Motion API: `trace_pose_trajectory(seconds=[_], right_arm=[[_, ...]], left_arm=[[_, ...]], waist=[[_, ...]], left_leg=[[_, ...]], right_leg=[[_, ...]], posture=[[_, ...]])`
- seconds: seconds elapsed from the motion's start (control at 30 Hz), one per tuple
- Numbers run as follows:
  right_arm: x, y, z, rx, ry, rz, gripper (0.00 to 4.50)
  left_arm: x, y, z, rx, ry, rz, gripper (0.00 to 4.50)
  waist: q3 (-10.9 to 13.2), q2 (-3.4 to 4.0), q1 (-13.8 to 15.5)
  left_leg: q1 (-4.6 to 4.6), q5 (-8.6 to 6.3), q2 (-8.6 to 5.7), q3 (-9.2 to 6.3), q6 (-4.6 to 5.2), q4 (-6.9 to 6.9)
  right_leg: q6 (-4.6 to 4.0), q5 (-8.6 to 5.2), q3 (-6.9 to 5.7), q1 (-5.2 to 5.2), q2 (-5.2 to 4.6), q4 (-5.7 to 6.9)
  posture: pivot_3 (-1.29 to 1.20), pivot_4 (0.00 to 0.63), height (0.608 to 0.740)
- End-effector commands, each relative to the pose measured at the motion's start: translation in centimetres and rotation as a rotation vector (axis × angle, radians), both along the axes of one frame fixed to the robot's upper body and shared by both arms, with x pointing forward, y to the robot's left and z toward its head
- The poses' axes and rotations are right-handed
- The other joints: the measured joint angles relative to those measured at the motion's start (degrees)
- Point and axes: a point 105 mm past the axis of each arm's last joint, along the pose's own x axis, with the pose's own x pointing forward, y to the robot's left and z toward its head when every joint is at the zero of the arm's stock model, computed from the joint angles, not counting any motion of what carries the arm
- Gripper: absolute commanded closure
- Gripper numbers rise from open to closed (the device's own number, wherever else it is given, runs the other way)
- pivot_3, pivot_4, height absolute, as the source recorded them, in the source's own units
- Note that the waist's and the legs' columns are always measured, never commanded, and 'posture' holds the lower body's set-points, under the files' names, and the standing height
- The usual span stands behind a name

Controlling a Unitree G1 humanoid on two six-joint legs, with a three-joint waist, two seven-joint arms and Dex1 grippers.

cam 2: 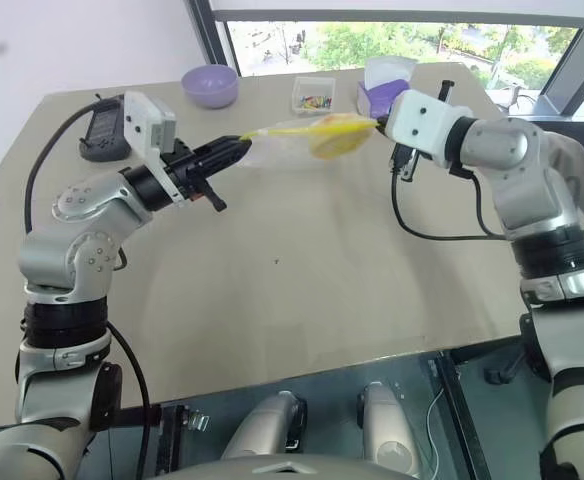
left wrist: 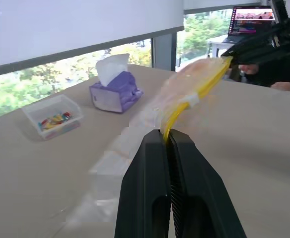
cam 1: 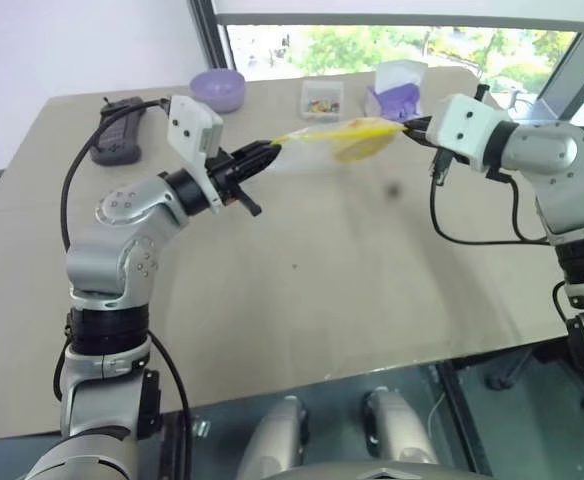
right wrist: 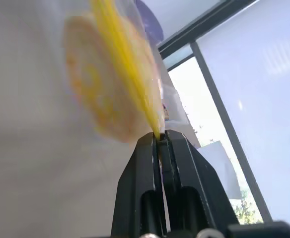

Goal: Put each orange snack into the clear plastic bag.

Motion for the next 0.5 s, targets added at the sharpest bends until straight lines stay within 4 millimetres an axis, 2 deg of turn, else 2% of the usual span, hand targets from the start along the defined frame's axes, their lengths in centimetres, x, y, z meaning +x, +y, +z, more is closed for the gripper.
trace_pose_trajectory(seconds=[0.03, 0.17, 0.23, 0.27, 0.3, 0.4, 0.5], right_arm=[[1.7, -1.7, 1.0, -0.013, -0.047, -0.075, 4.4], [3.0, -2.3, 2.4, 0.002, -0.145, -0.128, 4.4], [3.0, -2.4, 2.4, 0.005, -0.16, -0.127, 4.4], [2.7, -2.4, 1.7, 0.009, -0.143, -0.115, 4.4], [2.3, -2.4, 0.9, 0.01, -0.125, -0.1, 4.4], [0.7, -1.9, -3.1, 0.019, -0.046, -0.062, 4.4], [-1.5, -1.0, -8.8, -0.002, 0.075, -0.049, 4.4]], left_arm=[[1.4, 0.4, -0.1, 0.09, -0.045, 0.053, 4.5], [4.3, 1.1, 2.0, 0.134, -0.195, 0.172, 4.5], [4.5, 1.1, 2.6, 0.16, -0.255, 0.174, 4.5], [4.1, 0.9, 2.2, 0.179, -0.277, 0.159, 4.5], [3.7, 0.7, 1.7, 0.201, -0.292, 0.143, 4.5], [1.7, -0.1, -2.2, 0.322, -0.296, 0.083, 4.5], [-0.2, -0.6, -7.0, 0.416, -0.252, 0.047, 4.5]], waist=[[0.01, -0.01, 0.14], [0.09, -0.05, 0.42], [0.09, -0.04, 0.37], [0.09, -0.04, 0.32], [0.07, -0.03, 0.2], [-0.06, -0.02, 0.01], [-0.04, -0.01, 0.13]], left_leg=[[-0.01, 0.0, -0.03, 0.0, 0.0, 0.02], [-0.12, 0.01, -0.08, -0.03, -0.01, 0.05], [-0.17, 0.01, -0.08, -0.04, -0.02, 0.02], [-0.17, 0.01, -0.08, -0.04, -0.02, -0.04], [-0.17, 0.01, -0.08, -0.03, -0.02, -0.14], [-0.11, 0.0, -0.05, 0.02, -0.01, -0.61], [-0.42, 0.01, -0.07, 0.06, 0.0, -0.79]], right_leg=[[0.0, 0.0, 0.0, 0.0, -0.02, 0.01], [0.0, 0.01, -0.02, -0.07, -0.04, 0.02], [-0.01, 0.01, -0.02, -0.12, -0.06, 0.0], [-0.01, 0.01, -0.02, -0.13, -0.07, -0.06], [-0.01, 0.01, -0.02, -0.13, -0.09, -0.19], [0.0, 0.0, 0.08, -0.13, -0.21, -0.51], [0.0, 0.0, 0.12, -0.49, -0.23, -0.46]], posture=[[0.0, 0.15, 0.74], [0.0, 0.15, 0.74], [0.0, 0.15, 0.74], [0.0, 0.15, 0.74], [0.0, 0.15, 0.74], [0.0, 0.15, 0.74], [0.0, 0.15, 0.74]])
